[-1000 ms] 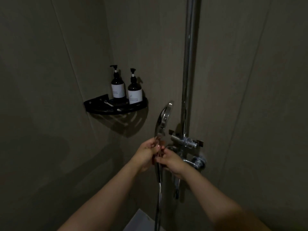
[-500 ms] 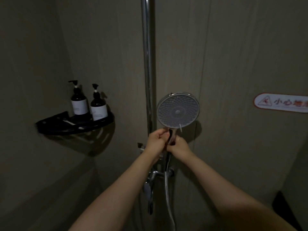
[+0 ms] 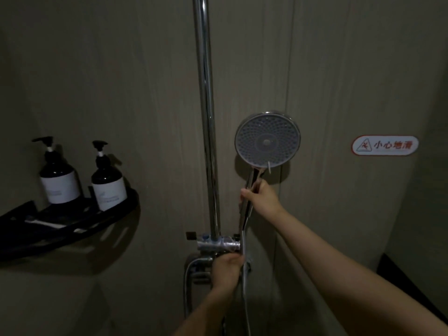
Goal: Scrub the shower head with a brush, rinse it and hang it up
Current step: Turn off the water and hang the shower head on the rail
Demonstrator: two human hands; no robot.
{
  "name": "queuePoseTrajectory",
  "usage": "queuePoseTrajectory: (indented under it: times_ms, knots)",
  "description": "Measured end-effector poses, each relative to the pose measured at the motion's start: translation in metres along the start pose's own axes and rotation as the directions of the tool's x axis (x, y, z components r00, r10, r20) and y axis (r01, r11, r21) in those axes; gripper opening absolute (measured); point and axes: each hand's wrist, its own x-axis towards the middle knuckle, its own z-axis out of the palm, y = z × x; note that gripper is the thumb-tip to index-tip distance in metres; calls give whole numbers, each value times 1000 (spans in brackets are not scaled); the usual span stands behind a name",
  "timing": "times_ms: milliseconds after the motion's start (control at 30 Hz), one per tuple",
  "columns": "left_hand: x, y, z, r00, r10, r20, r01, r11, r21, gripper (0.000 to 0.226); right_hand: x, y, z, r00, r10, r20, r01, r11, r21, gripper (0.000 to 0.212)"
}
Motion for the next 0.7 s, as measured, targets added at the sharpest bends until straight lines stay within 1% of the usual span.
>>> queuePoseTrajectory:
  times_ms: [100, 133, 200, 267, 333, 400, 467, 533, 600, 700]
  knots:
    - [5, 1, -2, 994, -94, 55, 103, 976, -190, 19, 2, 5, 8, 1000, 24, 9, -24, 1000, -12, 29]
    - [8, -1, -1, 989, -129, 68, 141, 965, -220, 17, -1, 3, 10, 1000, 30, 0, -30, 1000, -3, 29]
    - [14, -3, 0, 983, -168, 77, 182, 953, -243, 17, -5, 0, 13, 999, 37, 1, -37, 999, 26, 24]
    - [17, -2, 1, 980, -189, 69, 201, 941, -272, 17, -7, 0, 15, 1000, 28, 6, -28, 1000, 8, 19]
    - [20, -1, 3, 976, -202, 84, 218, 932, -291, 14, -9, 1, 16, 1000, 19, -11, -19, 1000, 3, 22]
    - [21, 0, 5, 966, -232, 113, 256, 919, -302, 16, -10, 0, 16, 999, 28, -29, -27, 999, 25, 30]
    - [23, -3, 9, 965, -233, 120, 259, 918, -300, 18, -10, 1, 16, 998, 35, -46, -34, 999, 29, 33]
    - [26, -5, 12, 975, -197, 103, 219, 927, -305, 14, -10, 0, 17, 998, 28, -48, -27, 999, 33, 33]
    - [29, -7, 15, 982, -174, 72, 188, 931, -313, 16, -9, 2, 17, 999, 22, -44, -20, 999, 43, 31]
    - [32, -9, 24, 981, -192, 23, 189, 929, -319, 16, -8, 5, 17, 999, 23, -39, -21, 998, 51, 31]
